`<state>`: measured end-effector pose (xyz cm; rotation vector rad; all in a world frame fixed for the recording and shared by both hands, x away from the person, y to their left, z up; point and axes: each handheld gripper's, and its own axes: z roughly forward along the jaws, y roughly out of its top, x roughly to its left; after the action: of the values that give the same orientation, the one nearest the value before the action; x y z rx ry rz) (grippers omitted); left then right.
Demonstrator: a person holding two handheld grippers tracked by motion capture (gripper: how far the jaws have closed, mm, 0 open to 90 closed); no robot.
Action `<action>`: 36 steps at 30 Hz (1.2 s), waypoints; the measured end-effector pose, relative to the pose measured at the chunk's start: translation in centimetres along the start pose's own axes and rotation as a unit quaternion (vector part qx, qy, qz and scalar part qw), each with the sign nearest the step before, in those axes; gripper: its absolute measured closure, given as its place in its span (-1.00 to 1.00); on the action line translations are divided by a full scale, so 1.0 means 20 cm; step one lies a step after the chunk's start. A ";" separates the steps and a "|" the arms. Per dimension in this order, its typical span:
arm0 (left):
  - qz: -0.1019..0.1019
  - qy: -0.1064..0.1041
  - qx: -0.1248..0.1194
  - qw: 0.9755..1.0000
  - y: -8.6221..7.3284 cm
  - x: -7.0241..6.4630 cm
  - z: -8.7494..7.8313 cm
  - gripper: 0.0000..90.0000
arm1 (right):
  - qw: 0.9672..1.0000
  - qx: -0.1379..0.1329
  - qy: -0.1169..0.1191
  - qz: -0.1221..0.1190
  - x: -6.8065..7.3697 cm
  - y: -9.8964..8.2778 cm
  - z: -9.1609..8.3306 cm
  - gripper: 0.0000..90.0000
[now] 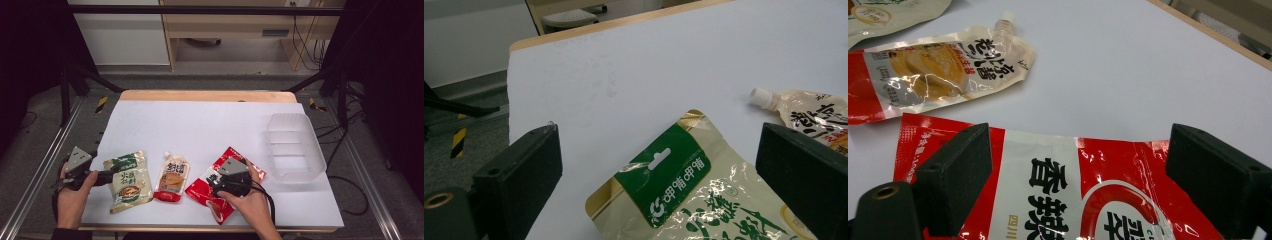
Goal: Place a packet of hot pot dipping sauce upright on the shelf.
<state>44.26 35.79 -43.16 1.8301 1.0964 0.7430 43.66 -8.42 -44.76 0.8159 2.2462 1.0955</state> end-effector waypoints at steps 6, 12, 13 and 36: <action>-0.002 0.001 0.005 1.000 -0.01 0.06 -0.01 -0.90 | 1.000 0.004 -0.008 -0.003 0.00 -0.01 -0.02 -0.76; -0.010 -0.003 0.024 1.000 -0.04 0.12 0.00 -0.87 | 1.000 0.009 -0.007 -0.004 -0.01 -0.02 -0.02 -0.76; -0.011 -0.006 0.031 0.999 -0.05 0.13 0.01 -0.87 | 1.000 0.009 -0.007 -0.004 -0.01 -0.02 -0.02 -0.76; 0.013 -0.061 0.121 0.991 -0.10 0.13 0.17 -0.50 | 0.999 0.030 0.001 -0.024 0.01 -0.02 0.02 -0.76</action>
<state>47.33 37.43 -46.28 2.0672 1.1235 0.5238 43.63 -8.42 -45.35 0.7795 2.2984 1.0127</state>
